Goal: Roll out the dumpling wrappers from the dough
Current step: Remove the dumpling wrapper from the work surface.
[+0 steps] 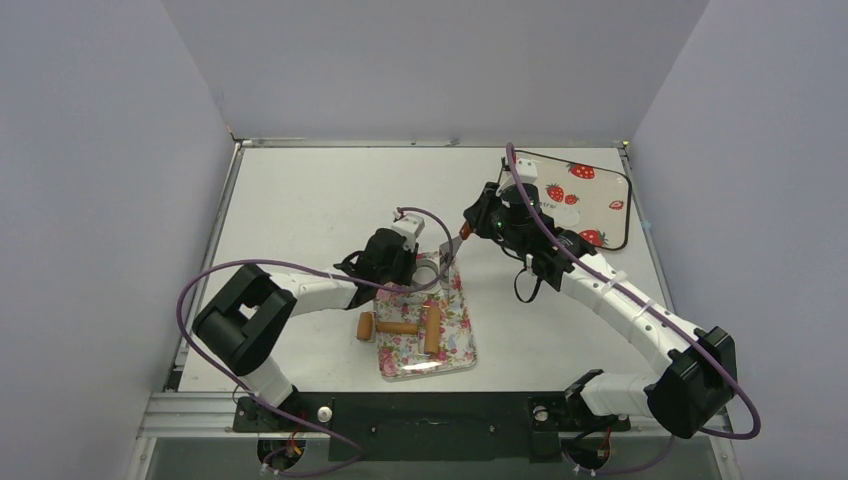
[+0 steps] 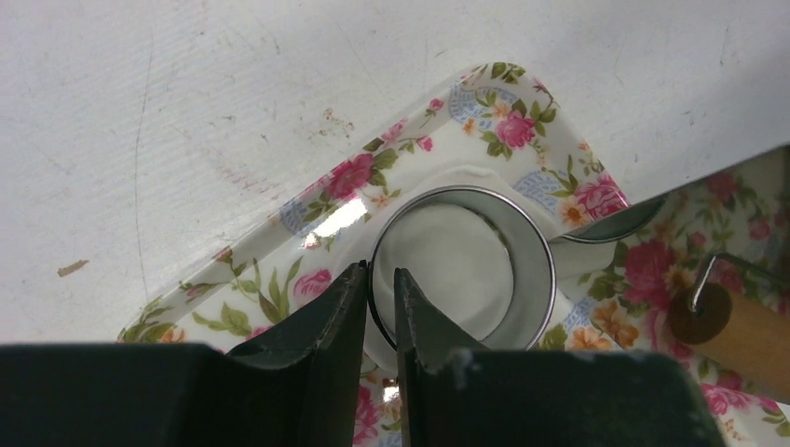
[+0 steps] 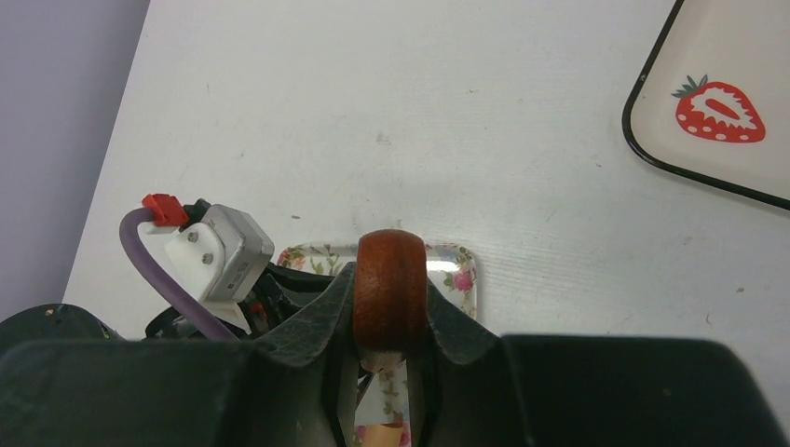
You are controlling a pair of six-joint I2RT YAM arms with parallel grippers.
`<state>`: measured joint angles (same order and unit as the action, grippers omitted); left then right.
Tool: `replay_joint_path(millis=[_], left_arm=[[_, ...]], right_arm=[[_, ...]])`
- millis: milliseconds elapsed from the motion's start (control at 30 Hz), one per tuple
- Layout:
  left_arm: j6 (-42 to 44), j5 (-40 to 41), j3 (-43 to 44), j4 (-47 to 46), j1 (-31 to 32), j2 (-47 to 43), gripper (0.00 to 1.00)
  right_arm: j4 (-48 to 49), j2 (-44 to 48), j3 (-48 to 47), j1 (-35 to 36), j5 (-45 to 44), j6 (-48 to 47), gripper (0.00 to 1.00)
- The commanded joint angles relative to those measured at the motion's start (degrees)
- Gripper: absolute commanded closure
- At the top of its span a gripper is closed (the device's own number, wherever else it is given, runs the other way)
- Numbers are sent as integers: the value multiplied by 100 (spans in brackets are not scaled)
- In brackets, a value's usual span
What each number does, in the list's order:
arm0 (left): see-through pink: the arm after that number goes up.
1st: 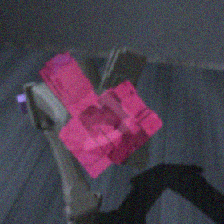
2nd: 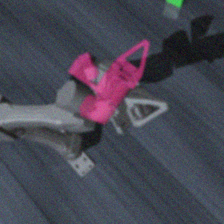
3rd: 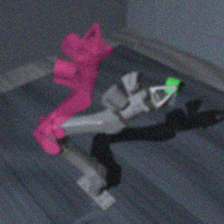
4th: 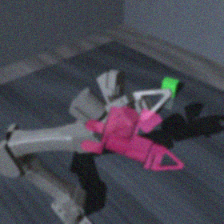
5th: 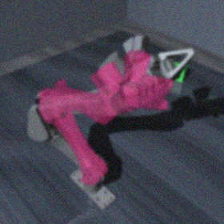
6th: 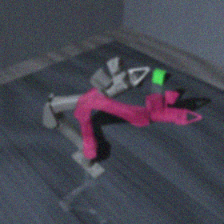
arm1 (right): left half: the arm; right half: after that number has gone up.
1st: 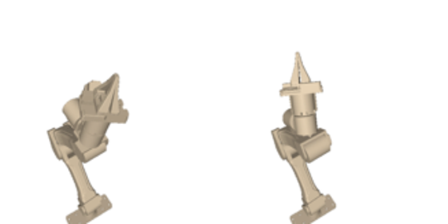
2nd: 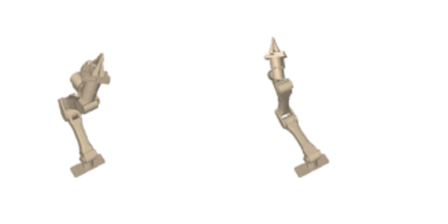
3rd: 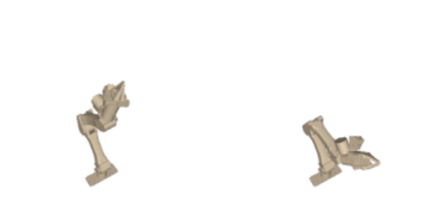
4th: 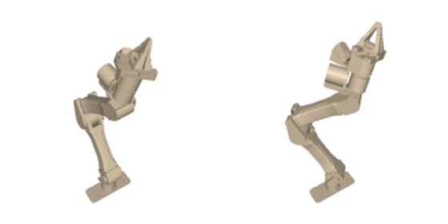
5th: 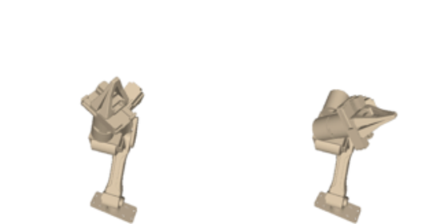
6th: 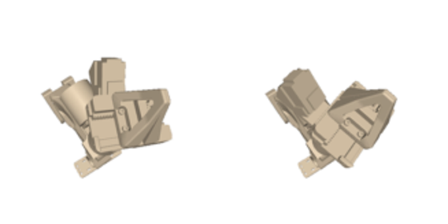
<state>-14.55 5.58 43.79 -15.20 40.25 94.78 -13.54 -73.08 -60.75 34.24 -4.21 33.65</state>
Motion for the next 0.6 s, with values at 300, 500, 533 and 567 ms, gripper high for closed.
replay_joint_path(millis=[300,500,533,567], left_arm=[[2301,-2065,426,-417,-96,-668,80],[2186,-2643,553,68,-479,-434,75],[2203,-2708,548,73,-508,-443,74],[2257,-2869,559,82,-513,-461,74]], right_arm=[[-271,-85,181,-94,-14,-285,100],[-104,-22,286,-180,184,-240,100],[-87,-9,312,-185,199,-242,100],[-70,8,315,-199,218,-231,100]])
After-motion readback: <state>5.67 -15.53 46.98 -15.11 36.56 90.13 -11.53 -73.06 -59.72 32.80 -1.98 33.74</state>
